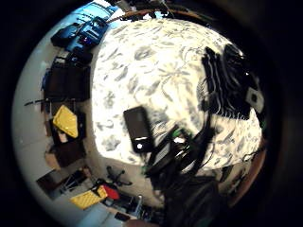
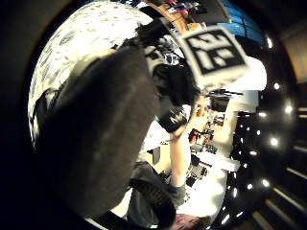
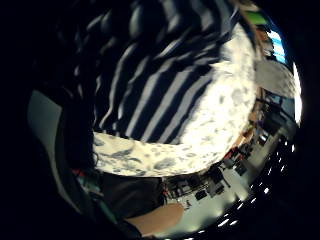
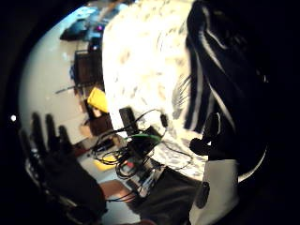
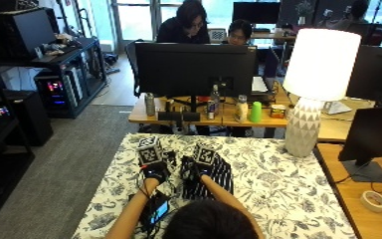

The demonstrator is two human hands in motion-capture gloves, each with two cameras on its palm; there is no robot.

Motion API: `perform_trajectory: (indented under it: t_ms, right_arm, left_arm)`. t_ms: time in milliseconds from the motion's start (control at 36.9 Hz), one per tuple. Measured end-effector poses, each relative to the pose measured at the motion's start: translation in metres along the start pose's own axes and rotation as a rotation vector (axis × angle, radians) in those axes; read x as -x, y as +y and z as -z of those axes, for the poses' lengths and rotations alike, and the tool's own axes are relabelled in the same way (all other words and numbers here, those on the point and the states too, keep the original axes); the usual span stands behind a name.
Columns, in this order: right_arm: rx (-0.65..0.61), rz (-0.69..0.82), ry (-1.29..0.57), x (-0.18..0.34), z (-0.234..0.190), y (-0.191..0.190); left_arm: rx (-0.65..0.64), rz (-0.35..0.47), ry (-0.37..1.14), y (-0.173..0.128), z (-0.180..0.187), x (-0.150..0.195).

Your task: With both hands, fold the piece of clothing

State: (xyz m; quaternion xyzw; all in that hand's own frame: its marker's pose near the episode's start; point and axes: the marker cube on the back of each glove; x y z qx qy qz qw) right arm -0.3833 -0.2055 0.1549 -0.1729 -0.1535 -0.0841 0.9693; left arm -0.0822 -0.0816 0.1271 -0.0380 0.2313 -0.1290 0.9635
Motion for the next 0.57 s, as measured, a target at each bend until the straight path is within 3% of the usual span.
perform_trajectory:
  t_ms: [81,217,325,379,460,568]
  right_arm:
    - [-0.101,0.000,-0.092,0.008,-0.007,-0.009]
    - [-0.207,0.306,-0.330,0.005,0.040,0.015]
    - [-0.377,0.196,-0.292,-0.034,0.088,0.013]
    - [-0.452,0.140,-0.259,-0.044,0.107,0.032]
    - [-0.552,0.191,-0.239,-0.050,0.128,0.062]
    - [-0.555,0.162,-0.188,-0.076,0.137,0.071]
  left_arm:
    - [-0.018,0.022,-0.004,0.022,0.013,0.014]
    - [-0.053,0.063,0.013,0.031,0.028,0.030]
    - [-0.062,0.063,0.004,0.033,0.032,0.021]
    - [-0.064,0.051,-0.005,0.030,0.031,0.016]
    - [-0.059,0.037,-0.027,0.024,0.026,0.009]
    - [-0.015,0.048,-0.105,0.012,0.014,0.009]
